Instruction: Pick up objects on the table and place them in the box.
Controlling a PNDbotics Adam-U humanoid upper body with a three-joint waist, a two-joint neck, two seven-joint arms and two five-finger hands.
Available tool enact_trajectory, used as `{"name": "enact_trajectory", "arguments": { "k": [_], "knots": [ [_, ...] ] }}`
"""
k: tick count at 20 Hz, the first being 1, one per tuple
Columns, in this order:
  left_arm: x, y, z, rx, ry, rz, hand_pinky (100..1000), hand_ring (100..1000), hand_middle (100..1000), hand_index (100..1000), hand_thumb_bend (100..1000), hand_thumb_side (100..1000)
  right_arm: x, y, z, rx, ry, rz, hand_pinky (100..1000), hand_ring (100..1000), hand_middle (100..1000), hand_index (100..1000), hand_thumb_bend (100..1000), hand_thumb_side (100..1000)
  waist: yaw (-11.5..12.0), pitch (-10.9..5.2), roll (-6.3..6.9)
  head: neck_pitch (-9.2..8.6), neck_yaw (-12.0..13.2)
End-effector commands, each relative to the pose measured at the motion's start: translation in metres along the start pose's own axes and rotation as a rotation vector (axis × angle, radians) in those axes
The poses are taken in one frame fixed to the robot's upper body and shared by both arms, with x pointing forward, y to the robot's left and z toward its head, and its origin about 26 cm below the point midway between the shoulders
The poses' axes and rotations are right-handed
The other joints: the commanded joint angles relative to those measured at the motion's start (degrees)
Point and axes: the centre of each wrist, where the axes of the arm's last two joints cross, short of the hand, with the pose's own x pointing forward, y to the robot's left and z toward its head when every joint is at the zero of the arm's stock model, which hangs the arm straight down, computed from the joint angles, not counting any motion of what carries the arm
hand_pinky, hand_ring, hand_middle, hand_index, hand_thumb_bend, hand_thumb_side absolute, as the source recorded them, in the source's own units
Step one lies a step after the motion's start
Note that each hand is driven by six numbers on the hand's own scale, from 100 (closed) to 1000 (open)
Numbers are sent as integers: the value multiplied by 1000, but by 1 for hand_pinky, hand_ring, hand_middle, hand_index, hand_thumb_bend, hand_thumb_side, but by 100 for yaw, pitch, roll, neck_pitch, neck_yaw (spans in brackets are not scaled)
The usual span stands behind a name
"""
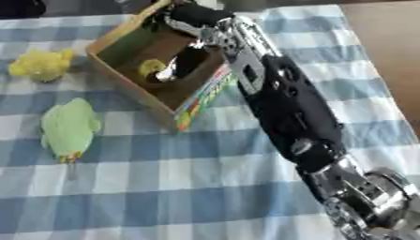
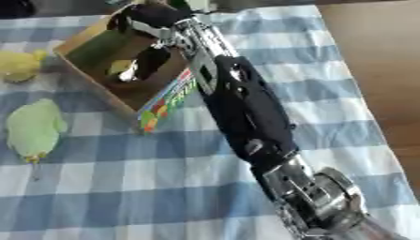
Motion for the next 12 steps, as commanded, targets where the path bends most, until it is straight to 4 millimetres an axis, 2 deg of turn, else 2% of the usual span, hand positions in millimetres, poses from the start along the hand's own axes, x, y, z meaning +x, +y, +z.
{"name": "enact_trajectory", "arguments": {
  "k": [1, 5, 12],
  "knots": [
    [7, 6, -10, 8, -50, -33, 480, 605, 621, 749, 100, 752, 7, -46, 24, -196, -52, -19, 860, 918, 720, 911, 482, 699, -36, -175, 32, 63, 79],
    [12, 9, -21, 14, -93, -105, 484, 614, 634, 759, 100, 703, 18, -70, 55, -328, -81, -109, 856, 908, 685, 903, 402, 715, -118, -232, 62, 114, 138],
    [25, 16, -45, -38, -210, -316, 491, 637, 657, 782, 100, 581, 20, -83, 102, -405, -79, -256, 857, 900, 667, 904, 388, 723, -296, -326, 100, 215, 159]
  ]
}}
